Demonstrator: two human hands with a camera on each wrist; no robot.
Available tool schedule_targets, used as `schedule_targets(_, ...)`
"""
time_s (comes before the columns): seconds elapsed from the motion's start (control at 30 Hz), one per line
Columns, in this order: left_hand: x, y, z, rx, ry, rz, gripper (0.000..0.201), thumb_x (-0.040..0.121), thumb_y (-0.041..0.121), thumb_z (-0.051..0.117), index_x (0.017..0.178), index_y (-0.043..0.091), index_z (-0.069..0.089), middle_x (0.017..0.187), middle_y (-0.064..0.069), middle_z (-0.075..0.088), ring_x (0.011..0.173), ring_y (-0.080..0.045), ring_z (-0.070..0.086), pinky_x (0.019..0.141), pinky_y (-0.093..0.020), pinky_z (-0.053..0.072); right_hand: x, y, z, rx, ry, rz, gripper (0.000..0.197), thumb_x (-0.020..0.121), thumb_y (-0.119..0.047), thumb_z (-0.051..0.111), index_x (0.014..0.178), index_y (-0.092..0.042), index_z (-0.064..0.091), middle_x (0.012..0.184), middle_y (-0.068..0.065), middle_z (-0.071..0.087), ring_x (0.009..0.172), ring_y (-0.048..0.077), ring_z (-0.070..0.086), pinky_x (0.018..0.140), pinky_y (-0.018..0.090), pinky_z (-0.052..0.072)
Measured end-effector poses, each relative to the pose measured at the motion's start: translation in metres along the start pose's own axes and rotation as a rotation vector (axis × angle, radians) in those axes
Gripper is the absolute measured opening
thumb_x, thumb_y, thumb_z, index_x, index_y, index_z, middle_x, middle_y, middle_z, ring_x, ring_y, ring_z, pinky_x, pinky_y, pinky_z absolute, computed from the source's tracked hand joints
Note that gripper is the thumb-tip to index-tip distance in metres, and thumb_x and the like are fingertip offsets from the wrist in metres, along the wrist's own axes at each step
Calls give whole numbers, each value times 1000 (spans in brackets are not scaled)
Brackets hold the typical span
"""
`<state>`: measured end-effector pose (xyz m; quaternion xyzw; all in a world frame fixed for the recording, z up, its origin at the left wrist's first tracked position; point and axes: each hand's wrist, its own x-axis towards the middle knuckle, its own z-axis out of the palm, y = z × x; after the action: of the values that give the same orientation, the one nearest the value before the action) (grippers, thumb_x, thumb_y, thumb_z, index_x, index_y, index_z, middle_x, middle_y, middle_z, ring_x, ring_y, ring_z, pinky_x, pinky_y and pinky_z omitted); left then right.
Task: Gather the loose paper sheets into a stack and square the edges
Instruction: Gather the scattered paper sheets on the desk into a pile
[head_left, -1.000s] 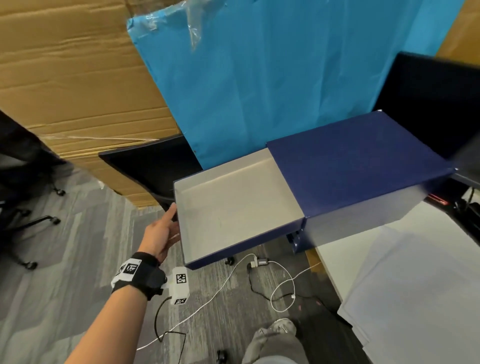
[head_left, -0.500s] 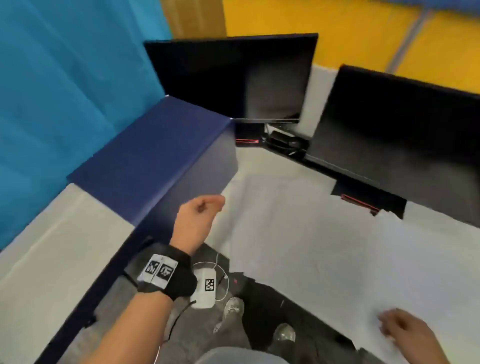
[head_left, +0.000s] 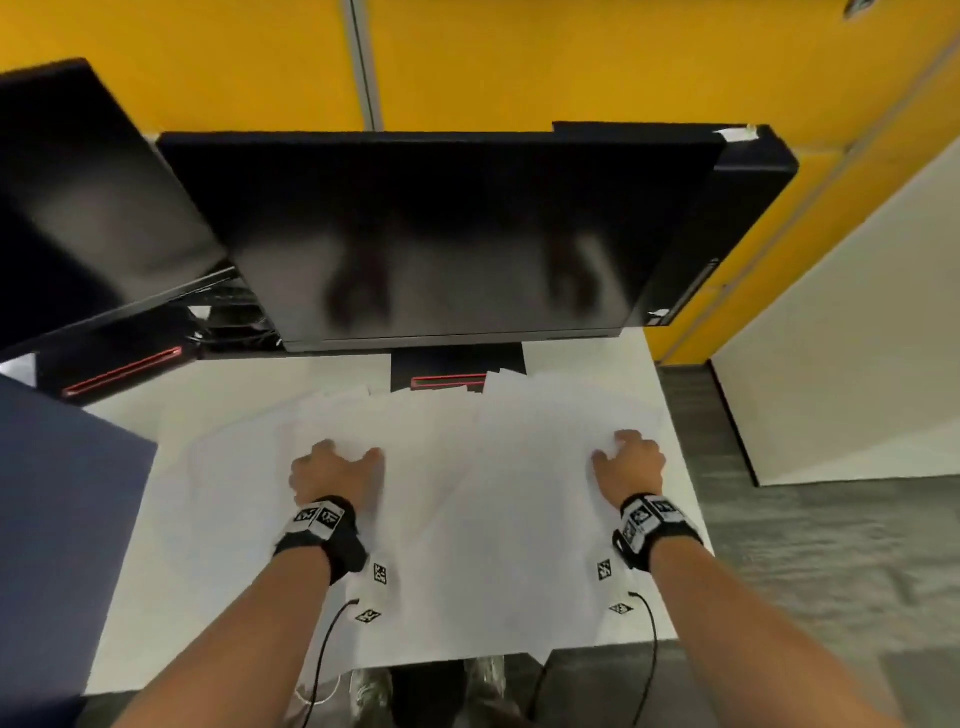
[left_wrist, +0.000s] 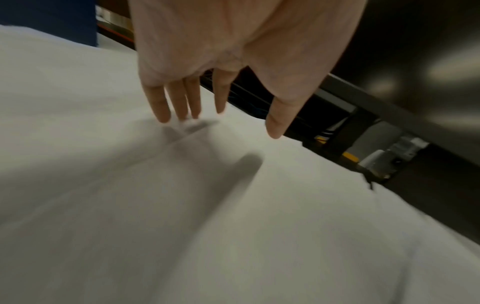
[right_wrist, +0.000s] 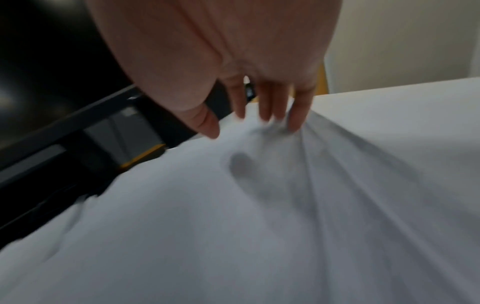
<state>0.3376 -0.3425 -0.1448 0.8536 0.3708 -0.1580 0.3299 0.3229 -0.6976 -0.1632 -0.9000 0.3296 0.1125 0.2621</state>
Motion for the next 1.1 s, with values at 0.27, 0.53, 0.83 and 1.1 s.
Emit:
schedule_targets(0.27, 18, -9, 12, -53, -22, -158, 91, 65, 59, 70, 136, 15, 34, 134, -13, 44, 116, -39, 54, 95, -50, 51, 43, -7, -1, 177, -28, 348, 76, 81, -38, 65, 141, -4, 34, 141, 23, 39, 127, 43, 42, 104, 50, 38)
schedule_targets(0.53, 18, -10, 1, -203, -130, 54, 53, 87, 42, 70, 130, 17, 52, 121, -5, 66, 98, -20, 56, 89, -28, 42, 16, -39, 29, 395, -218, -9, 56, 91, -19, 62, 141, -10, 39, 126, 12, 58, 105, 28, 57, 92, 35, 45)
schedule_targets(0.83, -17, -29, 32, 13, -332, 183, 40, 107, 28, 37, 136, 2, 46, 136, -23, 59, 124, -39, 56, 96, -34, 40, -34, -30, 62, 206, -352, 13, 72, 91, -44, 56, 150, -12, 29, 145, 16, 36, 127, 38, 47, 107, 44, 40)
schedule_targets(1.1, -33, -65, 11, 62, -208, 215, 45, 99, 41, 49, 132, 11, 53, 116, -12, 68, 114, -31, 63, 97, -37, 47, -66, 11, 51, 257, -283, 23, 51, 90, -31, 57, 131, -2, 50, 125, 18, 52, 100, 29, 59, 82, 31, 50)
